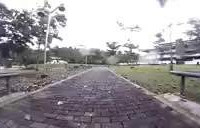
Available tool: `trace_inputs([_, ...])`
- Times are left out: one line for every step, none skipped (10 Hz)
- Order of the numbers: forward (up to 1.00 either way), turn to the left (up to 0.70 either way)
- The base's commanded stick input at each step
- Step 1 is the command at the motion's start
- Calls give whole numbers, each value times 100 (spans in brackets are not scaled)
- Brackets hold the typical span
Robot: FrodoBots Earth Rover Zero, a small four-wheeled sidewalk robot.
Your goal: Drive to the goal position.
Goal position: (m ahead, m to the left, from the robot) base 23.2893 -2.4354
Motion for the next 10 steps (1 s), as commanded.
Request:
trace_inputs([70, 0])
trace_inputs([70, 0])
trace_inputs([70, 0])
trace_inputs([70, 0])
trace_inputs([70, 0])
trace_inputs([70, 0])
trace_inputs([70, 0])
trace_inputs([70, 0])
trace_inputs([70, 0])
trace_inputs([70, -3])
